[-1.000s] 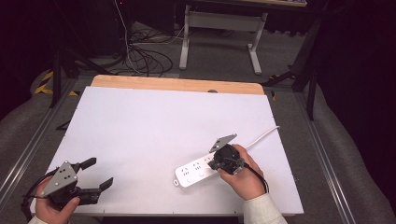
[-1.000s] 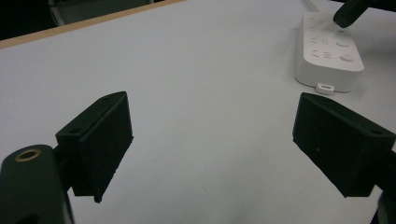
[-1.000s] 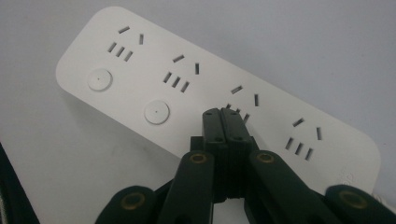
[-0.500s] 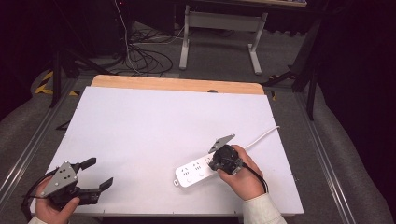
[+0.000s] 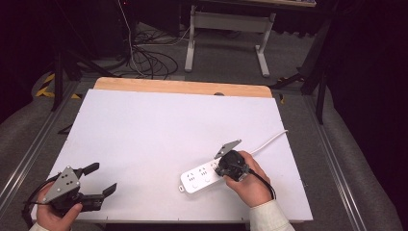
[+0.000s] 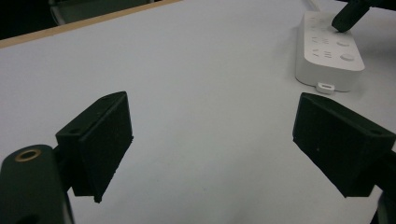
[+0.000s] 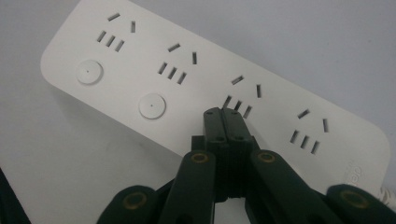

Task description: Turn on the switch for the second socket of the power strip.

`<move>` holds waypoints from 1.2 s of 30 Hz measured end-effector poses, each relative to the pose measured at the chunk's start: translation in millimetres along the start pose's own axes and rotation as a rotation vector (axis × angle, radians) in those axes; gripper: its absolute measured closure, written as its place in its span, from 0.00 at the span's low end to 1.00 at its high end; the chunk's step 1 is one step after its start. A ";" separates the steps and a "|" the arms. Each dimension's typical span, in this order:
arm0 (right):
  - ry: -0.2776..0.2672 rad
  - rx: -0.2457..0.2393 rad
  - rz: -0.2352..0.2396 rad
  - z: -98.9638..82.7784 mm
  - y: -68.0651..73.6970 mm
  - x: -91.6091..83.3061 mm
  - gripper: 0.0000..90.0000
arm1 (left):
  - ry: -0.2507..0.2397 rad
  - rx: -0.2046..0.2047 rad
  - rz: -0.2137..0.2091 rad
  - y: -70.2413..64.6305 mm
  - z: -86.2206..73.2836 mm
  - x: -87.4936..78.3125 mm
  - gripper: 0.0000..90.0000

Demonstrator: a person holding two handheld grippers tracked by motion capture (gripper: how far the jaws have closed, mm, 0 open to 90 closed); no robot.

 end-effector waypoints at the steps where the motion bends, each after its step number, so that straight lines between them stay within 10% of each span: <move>1: -0.001 0.000 -0.002 -0.1 0.1 0.1 1.00 | 0.000 -0.004 -0.001 -0.3 -0.1 0.0 0.14; 27: -0.020 0.029 -0.001 -2.8 0.7 1.4 1.00 | 0.004 -0.004 0.000 0.4 -0.6 -0.3 0.14; 36: -0.181 0.021 0.007 11.1 1.2 -17.9 1.00 | 0.003 -0.006 0.000 1.2 -0.4 -0.2 0.14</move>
Point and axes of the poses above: each handheld gripper's, and its own axes: x roughly forward along the jaws, z roughly out of its top, y roughly to its left, the point moved 8 cm from there along x, roughly forward along the jaws, and after that the axes turned 6 degrees about -y, right-handed, at the moved point
